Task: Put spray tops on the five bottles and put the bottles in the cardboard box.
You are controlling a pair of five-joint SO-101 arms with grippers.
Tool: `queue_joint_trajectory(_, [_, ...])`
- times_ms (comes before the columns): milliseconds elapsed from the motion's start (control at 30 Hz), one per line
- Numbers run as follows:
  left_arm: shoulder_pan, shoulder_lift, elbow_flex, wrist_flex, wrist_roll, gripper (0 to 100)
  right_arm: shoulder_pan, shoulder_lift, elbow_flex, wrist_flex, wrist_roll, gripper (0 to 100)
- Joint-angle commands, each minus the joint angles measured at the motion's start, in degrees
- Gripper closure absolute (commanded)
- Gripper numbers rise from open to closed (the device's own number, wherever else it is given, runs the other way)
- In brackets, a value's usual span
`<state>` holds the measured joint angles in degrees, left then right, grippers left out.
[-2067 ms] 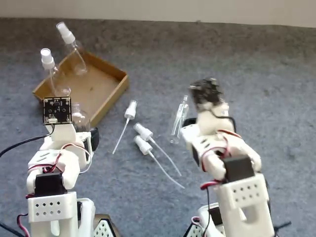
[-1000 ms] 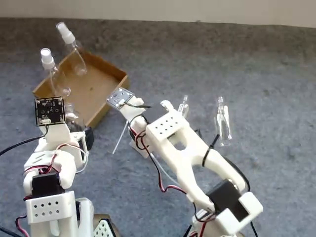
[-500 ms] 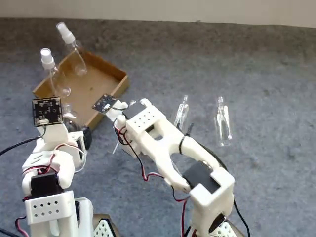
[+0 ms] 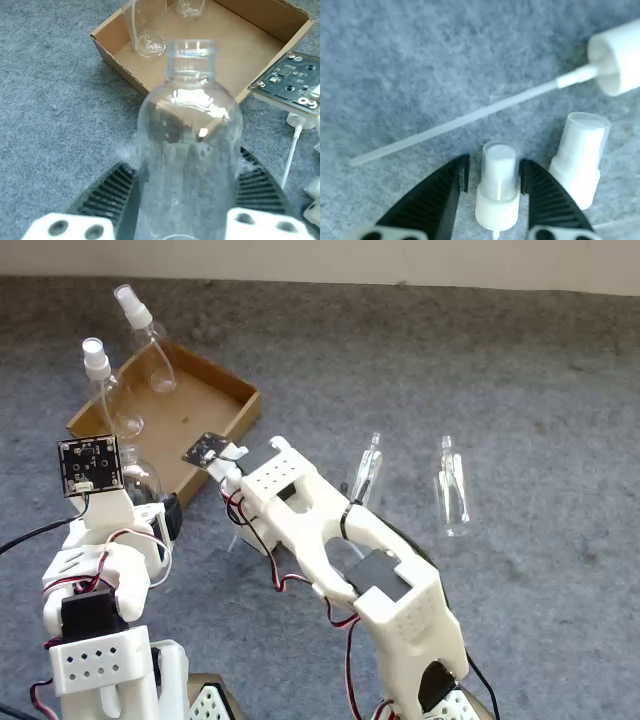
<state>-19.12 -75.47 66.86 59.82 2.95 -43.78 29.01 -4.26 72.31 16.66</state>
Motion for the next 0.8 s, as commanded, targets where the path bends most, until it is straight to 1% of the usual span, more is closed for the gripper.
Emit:
queue_joint_trajectory(0, [-0.57, -1.01, -0.48, -1.41, 0.79, 86, -0.75, 2.42, -1.8, -0.31, 0.7, 84.0])
queue_joint_trajectory(33, [-0.57, -1.01, -0.48, -1.41, 0.79, 86, -0.75, 2.42, -1.8, -0.22, 0.7, 85.7])
queue_joint_trajectory(167, [-0.57, -1.01, -0.4, -1.41, 0.79, 86, -0.75, 2.42, -1.8, -0.31, 0.7, 98.1])
queue_joint_trajectory(200, [-0.48, -1.01, -0.4, -1.41, 0.79, 86, -0.57, 2.42, -1.8, -0.31, 0.7, 99.7])
queue_joint_trajectory(367, [-0.48, -1.01, -0.4, -1.41, 0.79, 86, 0.57, -0.13, -2.86, 2.33, 0.7, 99.3])
queue_joint_trajectory(600, [-0.48, -1.01, -0.4, -1.41, 0.79, 86, 3.3, -11.03, -7.43, 12.0, 0.7, 99.3])
queue_joint_trajectory(767, [-0.48, -1.01, -0.31, -1.32, 0.79, 86, 6.2, -19.12, -8.84, 17.1, 0.79, 99.3])
